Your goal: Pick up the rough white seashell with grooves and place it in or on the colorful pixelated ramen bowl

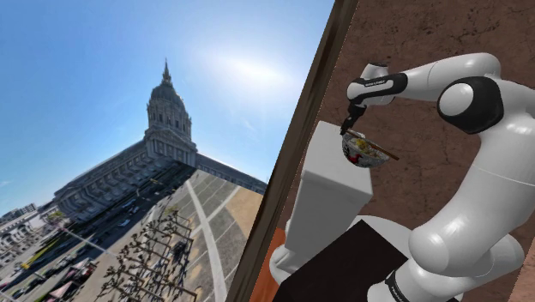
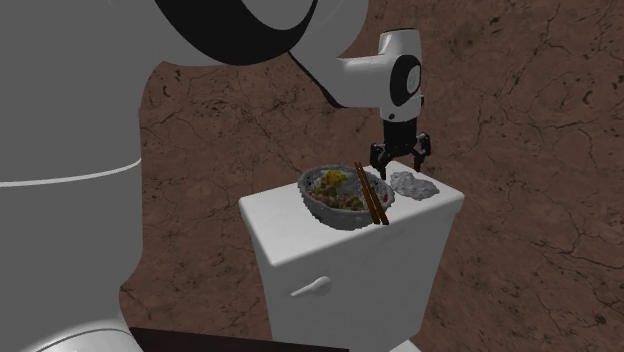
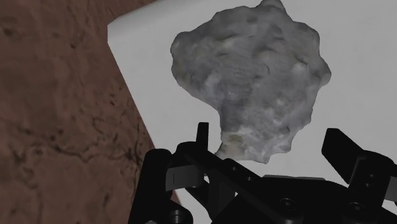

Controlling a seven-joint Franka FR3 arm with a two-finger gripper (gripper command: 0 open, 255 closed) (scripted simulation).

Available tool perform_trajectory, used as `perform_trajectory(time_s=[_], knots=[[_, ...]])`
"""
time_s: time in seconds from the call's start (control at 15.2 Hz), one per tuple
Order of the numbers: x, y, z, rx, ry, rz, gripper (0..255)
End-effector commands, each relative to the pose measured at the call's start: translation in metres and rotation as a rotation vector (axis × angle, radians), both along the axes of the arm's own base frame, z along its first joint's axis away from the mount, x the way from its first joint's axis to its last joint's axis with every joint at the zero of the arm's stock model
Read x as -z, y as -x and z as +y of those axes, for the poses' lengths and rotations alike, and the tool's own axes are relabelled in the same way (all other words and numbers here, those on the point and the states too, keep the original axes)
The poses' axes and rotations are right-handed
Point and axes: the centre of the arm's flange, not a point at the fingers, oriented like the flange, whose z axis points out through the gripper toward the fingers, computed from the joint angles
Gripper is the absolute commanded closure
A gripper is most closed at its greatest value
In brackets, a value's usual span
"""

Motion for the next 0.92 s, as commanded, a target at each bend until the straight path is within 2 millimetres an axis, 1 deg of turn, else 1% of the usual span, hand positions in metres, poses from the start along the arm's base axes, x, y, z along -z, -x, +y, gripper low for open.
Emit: perform_trajectory(time_s=[0.0,0.33,0.4,0.86], knots=[[0.0018,0.0004,-0.0006,0.0,0.0,-0.001,0],[0.0018,0.0004,-0.0006,0.0,0.0,-0.001,0],[0.0018,0.0004,-0.0006,0.0,0.0,-0.001,255],[0.0018,0.0004,-0.0006,0.0,0.0,-0.001,255]])
